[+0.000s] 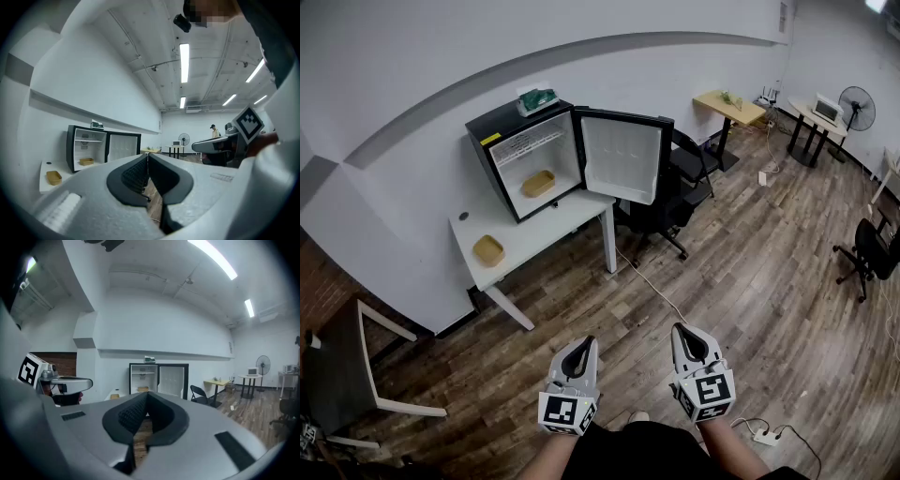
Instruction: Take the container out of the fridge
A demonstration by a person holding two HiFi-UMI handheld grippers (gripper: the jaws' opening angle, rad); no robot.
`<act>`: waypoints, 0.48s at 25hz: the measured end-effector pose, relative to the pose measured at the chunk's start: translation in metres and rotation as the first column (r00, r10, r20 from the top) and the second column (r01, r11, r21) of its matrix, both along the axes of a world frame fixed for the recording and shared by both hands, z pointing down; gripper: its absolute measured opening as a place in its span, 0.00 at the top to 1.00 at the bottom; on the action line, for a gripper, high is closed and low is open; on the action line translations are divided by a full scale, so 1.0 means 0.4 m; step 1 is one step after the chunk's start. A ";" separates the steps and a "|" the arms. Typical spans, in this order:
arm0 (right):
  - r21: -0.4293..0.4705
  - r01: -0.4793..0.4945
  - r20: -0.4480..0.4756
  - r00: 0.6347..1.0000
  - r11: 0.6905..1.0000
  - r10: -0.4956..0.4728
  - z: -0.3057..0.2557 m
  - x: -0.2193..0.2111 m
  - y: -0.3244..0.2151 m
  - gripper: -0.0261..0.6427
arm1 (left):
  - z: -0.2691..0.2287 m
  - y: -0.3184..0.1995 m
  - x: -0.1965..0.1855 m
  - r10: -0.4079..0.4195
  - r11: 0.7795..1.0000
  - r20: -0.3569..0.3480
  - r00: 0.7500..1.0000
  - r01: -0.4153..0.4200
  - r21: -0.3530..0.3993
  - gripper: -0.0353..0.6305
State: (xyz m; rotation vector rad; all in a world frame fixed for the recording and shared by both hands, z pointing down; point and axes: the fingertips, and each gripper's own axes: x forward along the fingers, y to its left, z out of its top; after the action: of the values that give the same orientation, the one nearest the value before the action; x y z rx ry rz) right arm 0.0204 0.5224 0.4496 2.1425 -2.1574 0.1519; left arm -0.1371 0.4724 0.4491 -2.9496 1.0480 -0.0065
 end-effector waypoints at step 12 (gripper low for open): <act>-0.005 -0.014 -0.003 1.000 1.000 0.014 0.056 0.052 0.028 0.96 | 0.052 0.024 0.015 -0.038 0.999 0.005 0.999 0.038 -0.029 0.92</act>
State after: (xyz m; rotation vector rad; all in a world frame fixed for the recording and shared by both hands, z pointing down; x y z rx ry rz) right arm 0.0411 0.5336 0.4720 2.1545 -2.1384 0.1544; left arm -0.1310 0.4821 0.4699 -2.9534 1.1128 -0.0295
